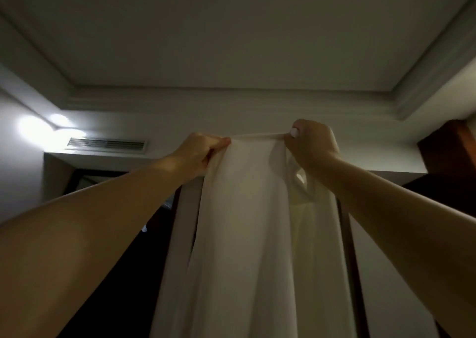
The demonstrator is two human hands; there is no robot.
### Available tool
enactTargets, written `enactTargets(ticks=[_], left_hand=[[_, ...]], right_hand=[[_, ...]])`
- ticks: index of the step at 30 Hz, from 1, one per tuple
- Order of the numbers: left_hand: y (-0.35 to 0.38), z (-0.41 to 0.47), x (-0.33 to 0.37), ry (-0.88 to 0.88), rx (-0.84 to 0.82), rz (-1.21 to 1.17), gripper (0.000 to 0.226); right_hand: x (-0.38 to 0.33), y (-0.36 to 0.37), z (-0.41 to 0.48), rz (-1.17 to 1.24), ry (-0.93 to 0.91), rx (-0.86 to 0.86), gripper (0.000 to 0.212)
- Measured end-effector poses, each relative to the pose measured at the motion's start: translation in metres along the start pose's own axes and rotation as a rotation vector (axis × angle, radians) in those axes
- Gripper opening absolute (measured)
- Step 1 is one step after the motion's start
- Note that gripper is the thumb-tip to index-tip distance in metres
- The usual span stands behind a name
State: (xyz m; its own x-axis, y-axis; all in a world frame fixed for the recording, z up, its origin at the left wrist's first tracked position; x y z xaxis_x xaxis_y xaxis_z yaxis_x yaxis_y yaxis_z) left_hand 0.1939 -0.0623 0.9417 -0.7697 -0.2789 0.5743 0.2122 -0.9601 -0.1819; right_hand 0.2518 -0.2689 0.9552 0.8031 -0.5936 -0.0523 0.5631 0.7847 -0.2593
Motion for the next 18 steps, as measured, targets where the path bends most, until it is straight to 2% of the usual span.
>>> enactTargets(ticks=[4,7,11,13,16,18], left_hand=[[-0.002,-0.002,0.016,0.029,0.038,0.129,0.018],[0.009,-0.016,0.008,-0.059,-0.037,0.157,0.025],[0.032,-0.05,-0.03,-0.299,-0.358,0.121,0.02],[0.049,-0.067,-0.06,-0.358,-0.456,0.085,0.025],[0.078,-0.094,-0.108,-0.425,-0.515,-0.002,0.022],[0.096,-0.114,-0.142,-0.449,-0.567,0.02,0.019]], right_hand=[[0.005,-0.004,-0.004,0.108,-0.015,-0.065,0.02],[0.021,-0.008,-0.026,0.346,0.036,-0.207,0.017],[0.055,-0.01,-0.081,0.768,0.324,-0.502,0.01],[0.075,-0.007,-0.11,0.905,0.466,-0.593,0.017],[0.099,-0.003,-0.156,0.932,0.639,-0.694,0.02],[0.115,-0.002,-0.189,0.891,0.692,-0.756,0.025]])
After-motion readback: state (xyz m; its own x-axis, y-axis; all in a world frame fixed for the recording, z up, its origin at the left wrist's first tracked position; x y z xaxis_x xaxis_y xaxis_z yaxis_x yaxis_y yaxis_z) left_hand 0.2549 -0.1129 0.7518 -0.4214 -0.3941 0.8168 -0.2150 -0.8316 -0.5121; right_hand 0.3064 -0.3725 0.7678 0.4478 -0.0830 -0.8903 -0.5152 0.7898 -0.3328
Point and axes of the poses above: each hand's wrist, its own z-axis towards the middle knuckle, its own y-axis out of the palm, x = y × z, the point moved 1 cm from there along z, towards the middle knuckle, and after that the axes turned 12 degrees about -x, right-handed, at the moved point
